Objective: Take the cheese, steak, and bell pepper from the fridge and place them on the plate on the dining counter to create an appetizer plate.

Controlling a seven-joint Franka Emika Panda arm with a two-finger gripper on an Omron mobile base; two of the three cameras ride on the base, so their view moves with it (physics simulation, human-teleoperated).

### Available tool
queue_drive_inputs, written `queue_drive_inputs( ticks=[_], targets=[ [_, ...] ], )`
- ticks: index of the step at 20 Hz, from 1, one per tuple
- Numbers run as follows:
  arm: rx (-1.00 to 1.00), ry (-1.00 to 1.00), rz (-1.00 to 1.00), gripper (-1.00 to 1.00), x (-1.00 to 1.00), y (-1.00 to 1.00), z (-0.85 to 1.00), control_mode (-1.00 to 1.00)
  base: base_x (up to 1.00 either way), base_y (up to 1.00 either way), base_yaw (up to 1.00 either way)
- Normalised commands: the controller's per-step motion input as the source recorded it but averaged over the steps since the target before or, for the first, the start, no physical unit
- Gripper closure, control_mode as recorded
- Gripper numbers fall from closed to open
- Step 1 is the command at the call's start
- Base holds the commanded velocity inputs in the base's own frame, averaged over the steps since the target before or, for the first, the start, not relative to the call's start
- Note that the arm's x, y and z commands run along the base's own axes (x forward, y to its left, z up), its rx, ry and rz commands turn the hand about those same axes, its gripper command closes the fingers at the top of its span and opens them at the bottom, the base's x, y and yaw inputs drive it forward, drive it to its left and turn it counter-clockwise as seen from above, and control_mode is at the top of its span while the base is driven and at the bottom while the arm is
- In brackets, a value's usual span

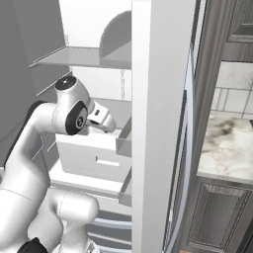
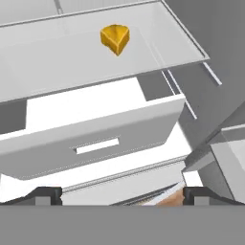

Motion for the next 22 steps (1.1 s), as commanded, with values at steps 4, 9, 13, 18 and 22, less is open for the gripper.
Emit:
queue_drive_inputs(
  ticks=[4, 9, 13, 18, 22],
  targets=[
    [0.00, -0.06, -0.12, -1.00, 0.40, -0.05, -0.25, -1.00, 0.00, 0.00, 0.00],
    [0.00, -0.06, -0.08, -1.00, 0.14, -0.19, -0.26, -1.00, 0.00, 0.00, 0.00],
    [0.00, -0.01, -0.03, -1.00, 0.27, -0.22, -0.15, -1.00, 0.00, 0.00, 0.00],
    [0.00, 0.00, 0.00, -1.00, 0.46, -0.24, -0.09, -1.00, 0.00, 0.00, 0.00],
    [0.01, 0.00, 0.00, -1.00, 0.62, -0.23, -0.06, -1.00, 0.00, 0.00, 0.00]
  ],
)
